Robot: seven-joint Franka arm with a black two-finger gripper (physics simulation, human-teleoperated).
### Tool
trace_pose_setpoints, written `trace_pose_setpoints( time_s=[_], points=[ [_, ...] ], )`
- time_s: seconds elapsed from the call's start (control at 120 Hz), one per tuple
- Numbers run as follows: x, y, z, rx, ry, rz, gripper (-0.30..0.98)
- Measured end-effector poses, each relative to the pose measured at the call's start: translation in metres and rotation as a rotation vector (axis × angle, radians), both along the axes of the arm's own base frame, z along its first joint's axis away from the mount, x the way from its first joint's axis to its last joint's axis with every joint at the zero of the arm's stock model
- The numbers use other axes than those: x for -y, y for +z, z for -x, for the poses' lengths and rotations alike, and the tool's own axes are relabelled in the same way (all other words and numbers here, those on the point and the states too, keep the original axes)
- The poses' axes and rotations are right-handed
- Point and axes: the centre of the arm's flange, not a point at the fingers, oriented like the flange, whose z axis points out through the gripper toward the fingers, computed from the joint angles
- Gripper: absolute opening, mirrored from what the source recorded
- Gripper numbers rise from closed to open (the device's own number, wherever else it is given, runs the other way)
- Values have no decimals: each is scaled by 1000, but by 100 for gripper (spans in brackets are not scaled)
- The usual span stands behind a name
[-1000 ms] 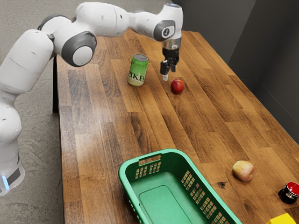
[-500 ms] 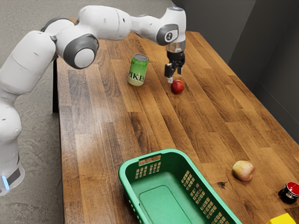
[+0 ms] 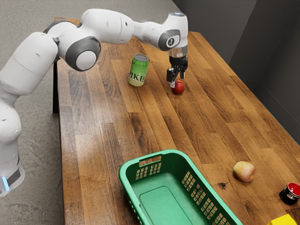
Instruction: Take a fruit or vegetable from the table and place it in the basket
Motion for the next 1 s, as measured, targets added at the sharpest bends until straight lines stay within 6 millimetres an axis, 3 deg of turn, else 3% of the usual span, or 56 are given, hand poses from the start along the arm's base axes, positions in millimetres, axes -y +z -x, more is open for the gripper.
trace_pose_setpoints(
  time_s=[0.692,1.0],
  points=[
    [4,-29,-7,-20,-17,26,69],
    [-2,-29,2,-26,-4,41,69]
  ],
)
